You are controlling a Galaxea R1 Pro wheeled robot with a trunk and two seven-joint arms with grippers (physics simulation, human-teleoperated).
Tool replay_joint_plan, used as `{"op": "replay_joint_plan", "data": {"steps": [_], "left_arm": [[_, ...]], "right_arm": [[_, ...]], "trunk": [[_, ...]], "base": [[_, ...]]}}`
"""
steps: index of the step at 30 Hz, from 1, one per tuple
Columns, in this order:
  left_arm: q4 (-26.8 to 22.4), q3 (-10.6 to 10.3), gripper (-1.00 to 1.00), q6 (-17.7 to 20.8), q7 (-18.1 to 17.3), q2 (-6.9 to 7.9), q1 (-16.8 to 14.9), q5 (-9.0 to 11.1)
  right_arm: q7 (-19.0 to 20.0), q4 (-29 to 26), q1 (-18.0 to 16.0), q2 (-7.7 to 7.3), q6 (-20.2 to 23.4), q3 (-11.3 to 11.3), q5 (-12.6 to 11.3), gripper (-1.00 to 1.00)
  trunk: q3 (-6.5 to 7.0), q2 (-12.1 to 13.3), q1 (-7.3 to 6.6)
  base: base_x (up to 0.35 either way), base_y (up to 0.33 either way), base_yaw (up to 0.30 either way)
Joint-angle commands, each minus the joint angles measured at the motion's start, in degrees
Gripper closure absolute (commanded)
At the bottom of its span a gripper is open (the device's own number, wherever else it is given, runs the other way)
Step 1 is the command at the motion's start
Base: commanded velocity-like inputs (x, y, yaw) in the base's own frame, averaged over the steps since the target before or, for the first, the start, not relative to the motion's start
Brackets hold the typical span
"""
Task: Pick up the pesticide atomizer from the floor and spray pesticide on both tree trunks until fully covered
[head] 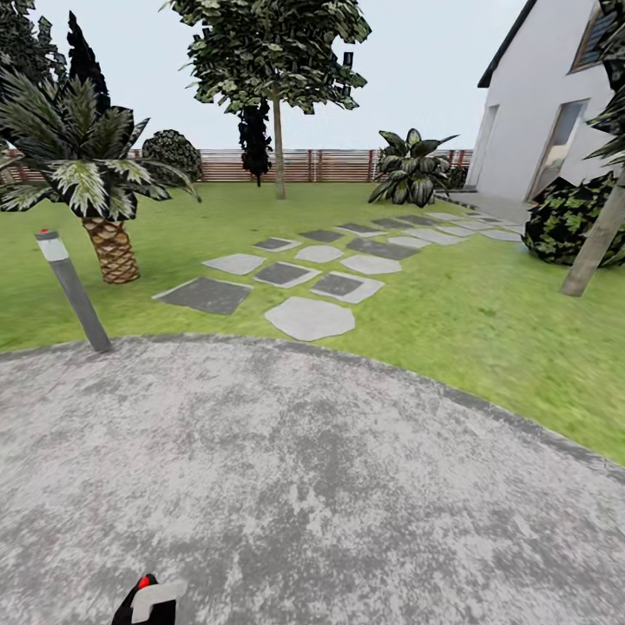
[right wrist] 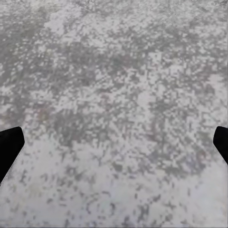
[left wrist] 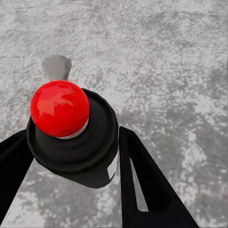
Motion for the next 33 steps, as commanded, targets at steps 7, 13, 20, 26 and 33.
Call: {"op": "replay_joint_plan", "data": {"steps": [7, 13, 20, 26, 33], "left_arm": [[0.0, 0.3, 1.00, -0.2, 0.2, 0.01, 0.0, -0.5], [0.0, 0.3, 1.00, -0.2, 0.2, -0.02, 0.0, -0.5], [0.0, 0.3, 1.00, -0.2, 0.2, -0.02, 0.0, -0.5], [0.0, 0.3, 1.00, -0.2, 0.2, -0.03, 0.0, -0.5], [0.0, 0.3, 1.00, -0.2, 0.2, -0.01, 0.0, -0.5]], "right_arm": [[0.4, 0.0, 0.0, 0.00, -0.1, -0.5, 0.1, -1.00], [0.4, 0.0, 0.0, 0.00, -0.1, -0.5, 0.1, -1.00], [0.4, 0.0, 0.0, 0.00, -0.1, -0.5, 0.1, -1.00], [0.4, 0.0, 0.0, 0.00, -0.1, -0.5, 0.1, -1.00], [0.4, 0.0, 0.0, 0.00, -0.1, -0.5, 0.1, -1.00]], "trunk": [[-0.05, 0.0, 0.02], [-0.05, 0.0, 0.02], [-0.05, 0.0, 0.02], [-0.05, 0.0, 0.02], [-0.05, 0.0, 0.02]], "base": [[0.338, 0.000, 0.000], [0.337, 0.000, 0.000], [0.337, 0.000, 0.000], [0.337, 0.000, 0.000], [0.337, 0.000, 0.000]]}}
